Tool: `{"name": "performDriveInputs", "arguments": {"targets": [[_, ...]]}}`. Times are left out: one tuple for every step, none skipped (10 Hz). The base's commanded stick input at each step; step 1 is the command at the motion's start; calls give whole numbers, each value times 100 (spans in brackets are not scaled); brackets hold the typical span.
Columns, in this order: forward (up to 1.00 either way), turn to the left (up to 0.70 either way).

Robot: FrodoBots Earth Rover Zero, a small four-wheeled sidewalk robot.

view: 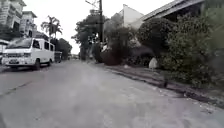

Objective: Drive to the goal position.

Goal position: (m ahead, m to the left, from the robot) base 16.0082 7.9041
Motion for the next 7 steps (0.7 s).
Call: {"name": "performDriveInputs", "arguments": {"targets": [[100, 40], [100, 40], [100, 40], [100, 40], [100, 1], [100, 2], [100, 3]]}}
